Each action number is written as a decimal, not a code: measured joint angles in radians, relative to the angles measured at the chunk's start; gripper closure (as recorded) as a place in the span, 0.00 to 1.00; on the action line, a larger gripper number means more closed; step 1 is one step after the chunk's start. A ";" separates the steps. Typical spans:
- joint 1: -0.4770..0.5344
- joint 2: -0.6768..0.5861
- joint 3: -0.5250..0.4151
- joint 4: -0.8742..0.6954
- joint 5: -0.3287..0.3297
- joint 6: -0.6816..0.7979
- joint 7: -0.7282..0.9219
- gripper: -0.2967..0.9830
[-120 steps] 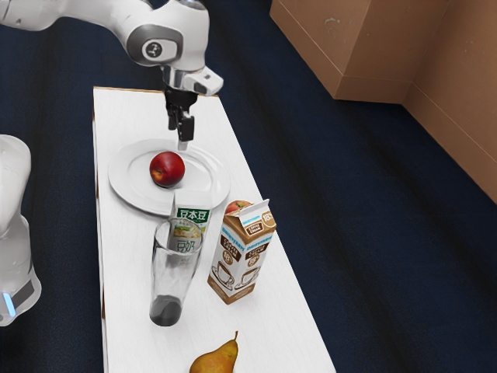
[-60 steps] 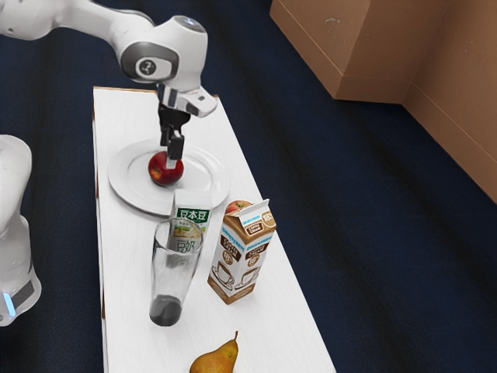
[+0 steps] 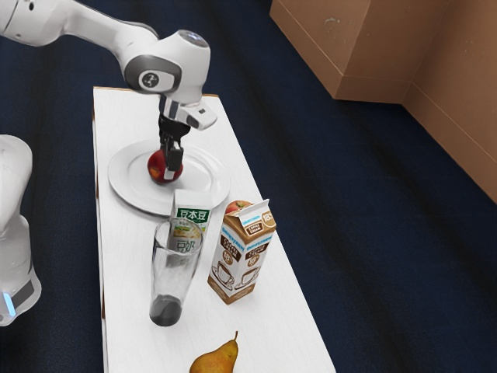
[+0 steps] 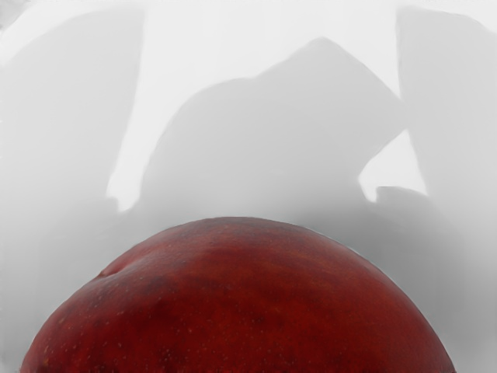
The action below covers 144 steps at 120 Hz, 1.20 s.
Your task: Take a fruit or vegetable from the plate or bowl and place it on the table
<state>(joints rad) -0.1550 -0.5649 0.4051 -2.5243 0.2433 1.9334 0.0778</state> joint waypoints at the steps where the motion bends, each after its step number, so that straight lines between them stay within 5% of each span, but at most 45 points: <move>1: 0.000 -0.002 0.000 0.000 0.000 0.000 0.000 0.39; 27: 0.002 -0.064 -0.004 0.011 0.020 -0.007 0.000 0.69; 46: 0.011 -0.092 0.022 0.103 0.040 -0.029 0.001 0.69; 81: 0.004 0.076 0.280 0.376 0.104 -0.060 0.015 0.68; 112: 0.005 0.112 0.396 0.407 0.102 -0.063 0.036 0.55; 128: 0.003 0.112 0.409 0.405 0.091 -0.056 0.050 0.32; 144: 0.004 0.111 0.411 0.401 0.082 -0.055 0.065 0.27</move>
<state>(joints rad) -0.1507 -0.4537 0.8161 -2.1230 0.3255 1.8780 0.1428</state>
